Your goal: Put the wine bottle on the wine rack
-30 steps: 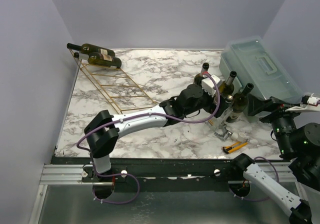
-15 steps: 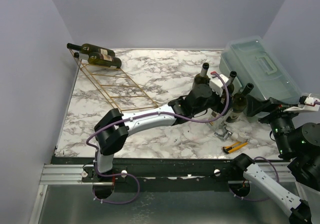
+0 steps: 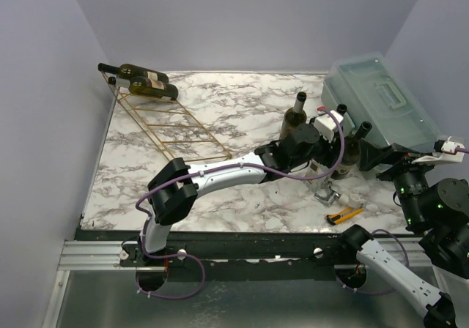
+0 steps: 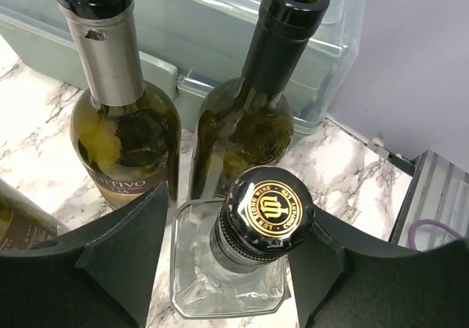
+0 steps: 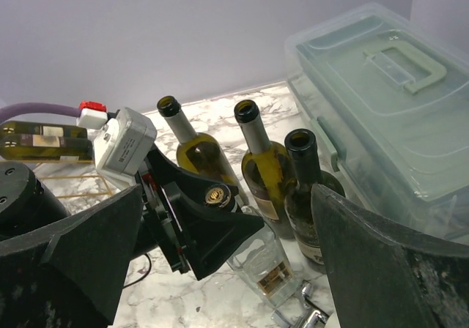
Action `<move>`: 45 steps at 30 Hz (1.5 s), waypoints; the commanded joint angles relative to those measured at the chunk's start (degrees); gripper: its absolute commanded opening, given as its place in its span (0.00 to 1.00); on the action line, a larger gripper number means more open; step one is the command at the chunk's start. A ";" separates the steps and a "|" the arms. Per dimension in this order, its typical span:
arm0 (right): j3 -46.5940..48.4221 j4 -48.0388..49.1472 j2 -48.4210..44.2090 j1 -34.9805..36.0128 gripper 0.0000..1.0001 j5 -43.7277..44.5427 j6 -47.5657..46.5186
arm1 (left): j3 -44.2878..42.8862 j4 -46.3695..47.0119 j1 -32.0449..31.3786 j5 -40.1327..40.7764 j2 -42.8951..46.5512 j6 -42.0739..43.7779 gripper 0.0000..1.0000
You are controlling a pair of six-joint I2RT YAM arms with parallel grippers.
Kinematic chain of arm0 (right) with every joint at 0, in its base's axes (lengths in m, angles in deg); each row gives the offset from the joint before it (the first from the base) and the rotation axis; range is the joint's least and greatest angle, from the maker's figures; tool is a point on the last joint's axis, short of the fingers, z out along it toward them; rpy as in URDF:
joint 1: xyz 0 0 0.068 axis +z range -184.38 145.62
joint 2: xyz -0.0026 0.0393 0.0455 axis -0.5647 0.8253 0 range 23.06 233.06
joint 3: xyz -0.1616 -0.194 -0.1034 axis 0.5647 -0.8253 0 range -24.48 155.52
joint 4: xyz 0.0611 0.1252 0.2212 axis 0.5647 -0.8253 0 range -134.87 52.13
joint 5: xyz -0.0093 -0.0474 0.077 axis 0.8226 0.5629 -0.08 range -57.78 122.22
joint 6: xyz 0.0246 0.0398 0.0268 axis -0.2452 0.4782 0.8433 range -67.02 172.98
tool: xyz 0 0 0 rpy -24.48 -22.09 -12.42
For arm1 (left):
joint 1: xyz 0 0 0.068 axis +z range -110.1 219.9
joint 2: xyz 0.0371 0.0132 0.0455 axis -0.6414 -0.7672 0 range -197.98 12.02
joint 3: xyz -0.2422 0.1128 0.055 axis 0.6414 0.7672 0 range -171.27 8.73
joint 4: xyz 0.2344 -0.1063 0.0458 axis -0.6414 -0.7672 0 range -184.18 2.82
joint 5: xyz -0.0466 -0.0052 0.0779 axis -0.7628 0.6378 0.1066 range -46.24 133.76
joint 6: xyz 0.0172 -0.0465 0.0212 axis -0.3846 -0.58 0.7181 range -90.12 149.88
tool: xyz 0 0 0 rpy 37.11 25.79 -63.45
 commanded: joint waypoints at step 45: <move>-9.15 20.82 13.52 0.30 1.00 -5.36 -1.69 | 2.85 -18.85 26.12 7.22 29.77 -6.78 0.00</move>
